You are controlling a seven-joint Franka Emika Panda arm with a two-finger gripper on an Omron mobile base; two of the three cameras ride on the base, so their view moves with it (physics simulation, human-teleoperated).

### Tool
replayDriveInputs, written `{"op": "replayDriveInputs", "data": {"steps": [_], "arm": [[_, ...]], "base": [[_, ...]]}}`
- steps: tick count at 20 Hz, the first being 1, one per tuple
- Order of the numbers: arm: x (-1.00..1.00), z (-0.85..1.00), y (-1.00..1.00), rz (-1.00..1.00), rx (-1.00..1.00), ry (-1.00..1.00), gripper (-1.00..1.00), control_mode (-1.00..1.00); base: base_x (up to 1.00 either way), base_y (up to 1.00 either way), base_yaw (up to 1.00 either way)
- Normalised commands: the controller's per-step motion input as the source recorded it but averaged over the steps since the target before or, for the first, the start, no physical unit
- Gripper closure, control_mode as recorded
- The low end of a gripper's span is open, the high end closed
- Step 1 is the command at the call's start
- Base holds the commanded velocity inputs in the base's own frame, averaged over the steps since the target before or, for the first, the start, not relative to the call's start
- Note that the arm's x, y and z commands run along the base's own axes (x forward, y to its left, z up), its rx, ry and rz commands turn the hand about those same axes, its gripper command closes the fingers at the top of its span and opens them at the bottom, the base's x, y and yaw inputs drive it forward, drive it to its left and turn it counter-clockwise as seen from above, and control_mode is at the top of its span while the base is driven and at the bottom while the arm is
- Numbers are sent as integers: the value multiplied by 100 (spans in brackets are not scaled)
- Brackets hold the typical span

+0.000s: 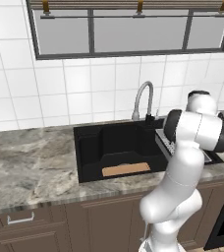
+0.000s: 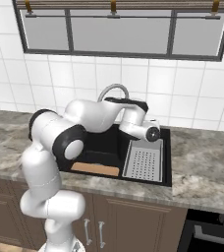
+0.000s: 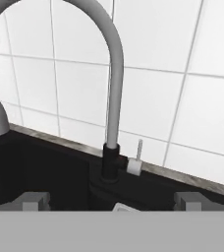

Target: Turn on the sink faucet with hot water and rinse the cutting board for ten seconds, then turn off the faucet. Push the cutting board to reach the water if necessary.

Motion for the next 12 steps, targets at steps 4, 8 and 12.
{"op": "replayDriveInputs", "data": {"steps": [4,8,12], "arm": [[24,-24,0,0,0,-2,-100,-100],[24,-20,0,-3,3,-1,-100,-100],[22,-21,-1,-10,10,-2,-100,-100]], "base": [[0,0,0],[0,0,0],[0,0,0]]}}
